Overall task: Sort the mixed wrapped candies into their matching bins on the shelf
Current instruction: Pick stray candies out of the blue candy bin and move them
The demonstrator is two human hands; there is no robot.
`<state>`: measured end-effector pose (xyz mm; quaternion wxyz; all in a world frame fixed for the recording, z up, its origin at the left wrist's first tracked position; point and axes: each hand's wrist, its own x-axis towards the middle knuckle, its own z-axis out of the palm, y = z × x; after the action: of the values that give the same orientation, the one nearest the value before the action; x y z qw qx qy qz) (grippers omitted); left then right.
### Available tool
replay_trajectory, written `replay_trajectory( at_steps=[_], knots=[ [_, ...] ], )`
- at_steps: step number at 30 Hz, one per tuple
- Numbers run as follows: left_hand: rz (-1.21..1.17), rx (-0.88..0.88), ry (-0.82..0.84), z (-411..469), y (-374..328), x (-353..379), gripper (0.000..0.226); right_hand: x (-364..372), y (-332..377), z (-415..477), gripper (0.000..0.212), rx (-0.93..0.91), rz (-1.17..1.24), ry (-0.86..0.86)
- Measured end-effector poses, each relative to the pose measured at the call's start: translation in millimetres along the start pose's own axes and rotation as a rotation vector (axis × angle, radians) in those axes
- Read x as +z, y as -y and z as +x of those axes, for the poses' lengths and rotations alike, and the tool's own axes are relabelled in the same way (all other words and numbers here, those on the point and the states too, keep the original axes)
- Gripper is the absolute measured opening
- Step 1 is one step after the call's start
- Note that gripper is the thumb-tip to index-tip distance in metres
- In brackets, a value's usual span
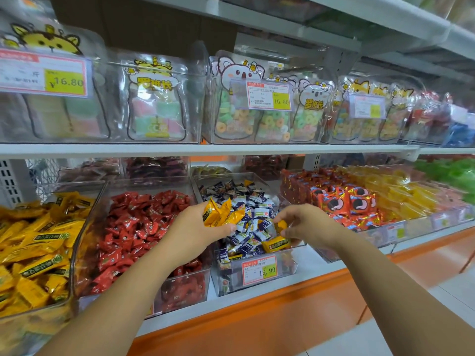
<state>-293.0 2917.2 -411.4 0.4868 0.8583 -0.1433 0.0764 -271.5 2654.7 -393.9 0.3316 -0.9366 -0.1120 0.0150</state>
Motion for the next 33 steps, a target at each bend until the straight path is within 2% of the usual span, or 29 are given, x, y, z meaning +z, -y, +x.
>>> replay_trajectory(
  at_steps=[3, 11, 18, 21, 23, 26, 29, 31, 33],
  knots=[
    [-0.015, 0.008, -0.017, -2, 0, -2, 0.020, -9, 5, -2, 0.022, -0.020, 0.031, -0.073],
    [0.002, 0.026, -0.096, -14, 4, -36, 0.022, 13, 57, -6, 0.025, -0.165, 0.331, -0.188],
    [0.167, -0.134, -0.305, -47, 33, -119, 0.034, 80, 135, 19, 0.029, -0.379, 0.491, -0.050],
    [0.333, -0.293, -0.384, -67, 59, -163, 0.076, 123, 171, 30, 0.030, -0.455, 0.583, -0.049],
    [0.440, -0.365, -0.444, -82, 76, -188, 0.080, 152, 193, 37, 0.030, -0.464, 0.618, -0.056],
    [0.578, -0.425, -0.530, -96, 94, -213, 0.052, 191, 223, 53, 0.030, -0.501, 0.514, -0.149],
    [0.667, -0.444, -0.600, -97, 104, -225, 0.044, 215, 250, 74, 0.026, -0.523, 0.326, -0.266],
    [0.648, -0.432, -0.639, -92, 111, -229, 0.042, 222, 265, 86, 0.029, -0.533, 0.265, -0.237],
    [0.579, -0.400, -0.666, -87, 118, -231, 0.045, 226, 276, 91, 0.034, -0.591, 0.114, -0.124]
  ],
)
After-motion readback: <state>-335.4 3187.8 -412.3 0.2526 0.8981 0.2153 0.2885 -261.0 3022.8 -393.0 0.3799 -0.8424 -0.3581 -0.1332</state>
